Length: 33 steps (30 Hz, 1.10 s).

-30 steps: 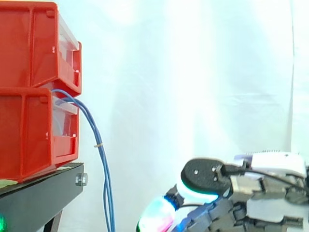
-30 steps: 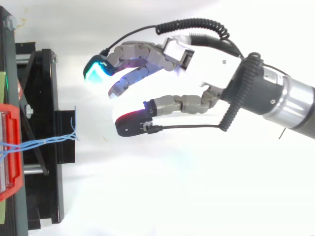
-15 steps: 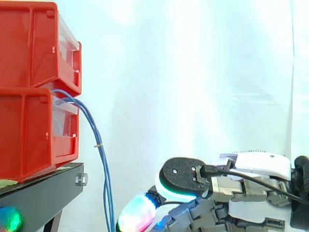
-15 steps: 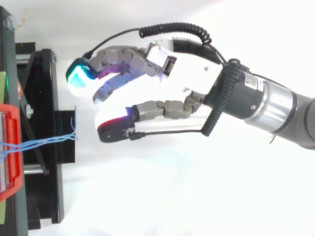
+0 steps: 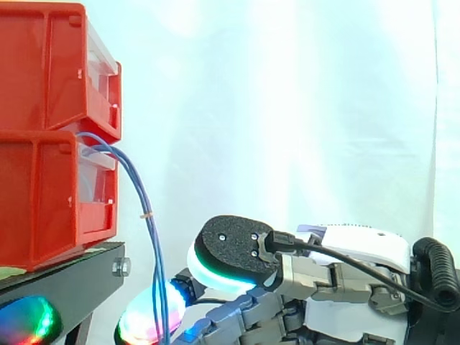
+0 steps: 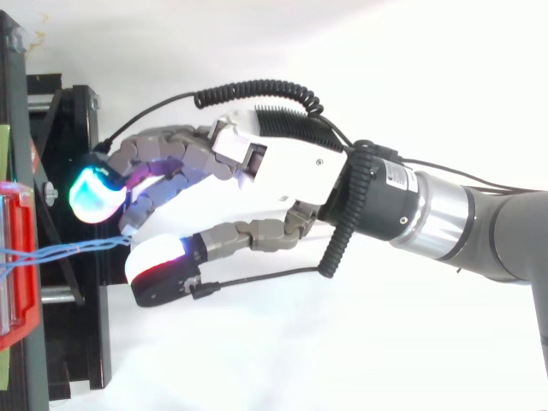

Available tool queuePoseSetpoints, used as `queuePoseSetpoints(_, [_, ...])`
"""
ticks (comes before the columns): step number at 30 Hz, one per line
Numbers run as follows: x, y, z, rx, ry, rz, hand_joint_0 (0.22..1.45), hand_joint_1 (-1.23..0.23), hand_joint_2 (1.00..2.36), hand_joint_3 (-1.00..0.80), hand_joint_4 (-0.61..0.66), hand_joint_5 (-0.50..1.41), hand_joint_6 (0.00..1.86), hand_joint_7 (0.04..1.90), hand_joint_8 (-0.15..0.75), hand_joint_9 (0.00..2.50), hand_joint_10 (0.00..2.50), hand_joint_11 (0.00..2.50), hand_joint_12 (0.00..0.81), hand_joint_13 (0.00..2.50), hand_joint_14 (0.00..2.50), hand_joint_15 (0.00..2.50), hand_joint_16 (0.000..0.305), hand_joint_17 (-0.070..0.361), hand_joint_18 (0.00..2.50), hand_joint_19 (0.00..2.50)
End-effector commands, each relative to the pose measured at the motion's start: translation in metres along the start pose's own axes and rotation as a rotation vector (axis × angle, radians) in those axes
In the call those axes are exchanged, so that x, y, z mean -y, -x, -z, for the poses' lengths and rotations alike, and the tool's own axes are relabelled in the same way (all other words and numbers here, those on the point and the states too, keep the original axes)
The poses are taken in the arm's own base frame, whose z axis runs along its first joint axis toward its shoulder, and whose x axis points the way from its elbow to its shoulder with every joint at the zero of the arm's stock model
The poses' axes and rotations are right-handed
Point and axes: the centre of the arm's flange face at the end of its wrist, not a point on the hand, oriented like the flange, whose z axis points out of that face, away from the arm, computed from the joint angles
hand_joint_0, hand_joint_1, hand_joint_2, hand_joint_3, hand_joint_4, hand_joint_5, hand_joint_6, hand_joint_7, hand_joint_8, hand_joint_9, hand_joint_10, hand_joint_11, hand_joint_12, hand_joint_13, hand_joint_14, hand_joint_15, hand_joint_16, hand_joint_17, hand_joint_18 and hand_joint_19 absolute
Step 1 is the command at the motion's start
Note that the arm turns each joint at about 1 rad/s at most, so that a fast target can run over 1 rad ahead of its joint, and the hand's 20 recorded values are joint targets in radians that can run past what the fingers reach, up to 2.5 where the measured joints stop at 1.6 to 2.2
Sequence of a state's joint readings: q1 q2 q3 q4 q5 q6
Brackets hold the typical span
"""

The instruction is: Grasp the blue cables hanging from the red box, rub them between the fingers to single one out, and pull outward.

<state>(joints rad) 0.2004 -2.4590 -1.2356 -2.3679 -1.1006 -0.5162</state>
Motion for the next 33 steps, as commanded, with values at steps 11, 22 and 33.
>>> queuePoseSetpoints(11, [-0.019,-0.026,0.001,-0.002,0.045,-0.042,0.52,-0.59,1.0,-0.47,0.24,-0.11,0.5,0.84,0.231,0.96,0.01,0.42,0.301,0.65,0.02,0.41,0.04,0.09,0.4,0.33])
queuePoseSetpoints(22, [-0.036,-0.035,-0.003,0.006,0.059,-0.101,0.54,-0.61,1.0,-0.45,0.23,-0.08,0.5,1.03,0.221,0.97,0.01,0.45,0.296,0.68,0.02,0.43,0.038,0.086,0.43,0.35])
queuePoseSetpoints(33, [-0.038,-0.037,-0.002,0.006,0.054,-0.137,0.55,-0.63,1.0,-0.44,0.19,-0.07,0.5,1.16,0.218,0.98,0.02,0.47,0.293,0.7,0.02,0.45,0.038,0.085,0.46,0.38])
